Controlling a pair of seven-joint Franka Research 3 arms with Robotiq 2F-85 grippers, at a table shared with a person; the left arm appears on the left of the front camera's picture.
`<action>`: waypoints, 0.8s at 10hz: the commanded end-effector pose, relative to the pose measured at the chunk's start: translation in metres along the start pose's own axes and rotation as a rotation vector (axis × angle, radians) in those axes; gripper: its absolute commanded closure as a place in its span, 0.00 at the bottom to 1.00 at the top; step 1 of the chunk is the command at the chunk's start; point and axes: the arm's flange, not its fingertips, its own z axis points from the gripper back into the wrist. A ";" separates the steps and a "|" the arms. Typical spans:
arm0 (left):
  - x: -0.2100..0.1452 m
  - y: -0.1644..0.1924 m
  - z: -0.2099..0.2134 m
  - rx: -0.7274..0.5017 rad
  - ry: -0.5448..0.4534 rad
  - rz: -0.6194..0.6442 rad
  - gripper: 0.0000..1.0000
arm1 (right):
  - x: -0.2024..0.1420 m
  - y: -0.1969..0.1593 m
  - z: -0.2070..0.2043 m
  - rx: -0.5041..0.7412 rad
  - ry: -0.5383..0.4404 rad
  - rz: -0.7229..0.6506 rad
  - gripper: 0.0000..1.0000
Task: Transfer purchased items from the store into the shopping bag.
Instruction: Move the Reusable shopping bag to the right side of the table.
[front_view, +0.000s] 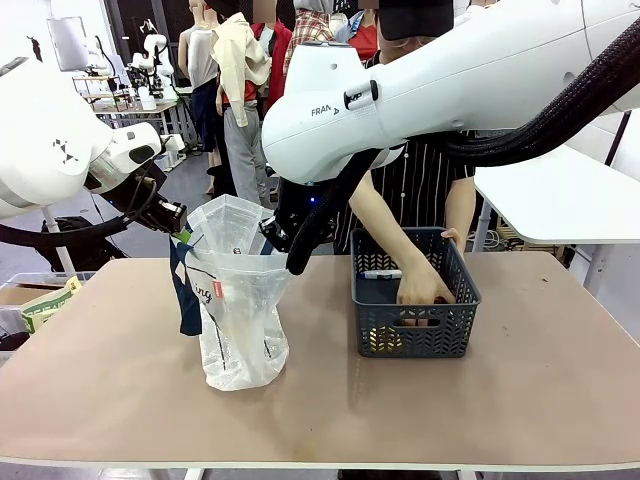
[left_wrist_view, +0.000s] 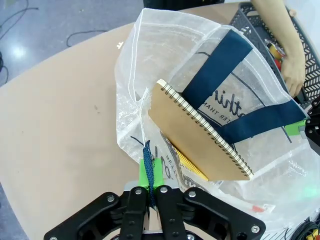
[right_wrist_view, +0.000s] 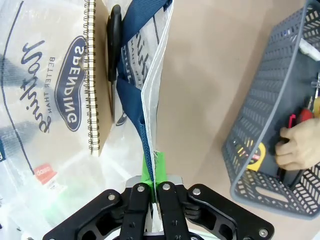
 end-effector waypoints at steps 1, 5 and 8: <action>-0.001 0.002 0.001 0.004 0.004 -0.007 1.00 | -0.002 -0.001 -0.003 -0.001 0.002 -0.001 1.00; -0.001 0.002 0.001 0.004 0.004 -0.007 1.00 | -0.002 -0.001 -0.003 -0.001 0.002 -0.001 1.00; -0.001 0.002 0.001 0.004 0.004 -0.007 1.00 | -0.002 -0.001 -0.003 -0.001 0.002 -0.001 1.00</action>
